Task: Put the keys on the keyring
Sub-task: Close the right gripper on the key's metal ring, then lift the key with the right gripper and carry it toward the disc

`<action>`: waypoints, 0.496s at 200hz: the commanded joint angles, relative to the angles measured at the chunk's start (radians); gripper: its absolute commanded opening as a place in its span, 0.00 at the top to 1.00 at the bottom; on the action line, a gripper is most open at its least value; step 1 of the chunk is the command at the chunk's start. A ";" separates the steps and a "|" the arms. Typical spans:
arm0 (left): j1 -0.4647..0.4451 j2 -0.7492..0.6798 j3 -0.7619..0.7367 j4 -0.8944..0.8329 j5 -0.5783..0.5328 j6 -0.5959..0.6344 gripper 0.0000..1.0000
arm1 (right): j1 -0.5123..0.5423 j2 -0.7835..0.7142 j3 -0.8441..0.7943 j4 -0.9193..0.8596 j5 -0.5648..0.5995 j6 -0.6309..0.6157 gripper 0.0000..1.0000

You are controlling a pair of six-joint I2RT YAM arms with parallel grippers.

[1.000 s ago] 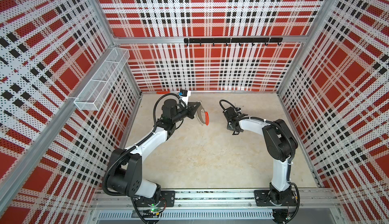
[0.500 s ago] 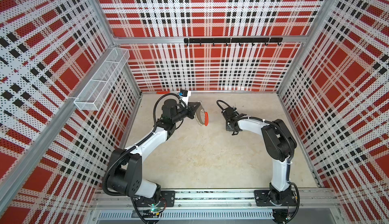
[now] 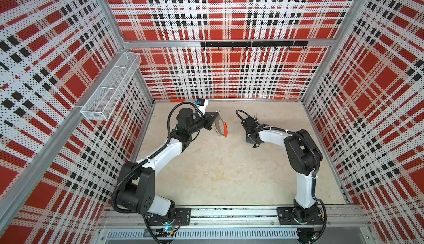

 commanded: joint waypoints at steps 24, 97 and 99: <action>-0.006 -0.016 0.037 0.019 0.014 0.016 1.00 | 0.005 0.032 0.020 -0.012 0.025 -0.014 0.76; -0.006 -0.019 0.039 0.015 0.017 0.016 1.00 | 0.010 0.019 0.009 -0.023 0.040 -0.013 1.00; -0.006 -0.019 0.039 0.015 0.017 0.018 1.00 | 0.010 0.017 0.008 -0.023 0.041 -0.013 1.00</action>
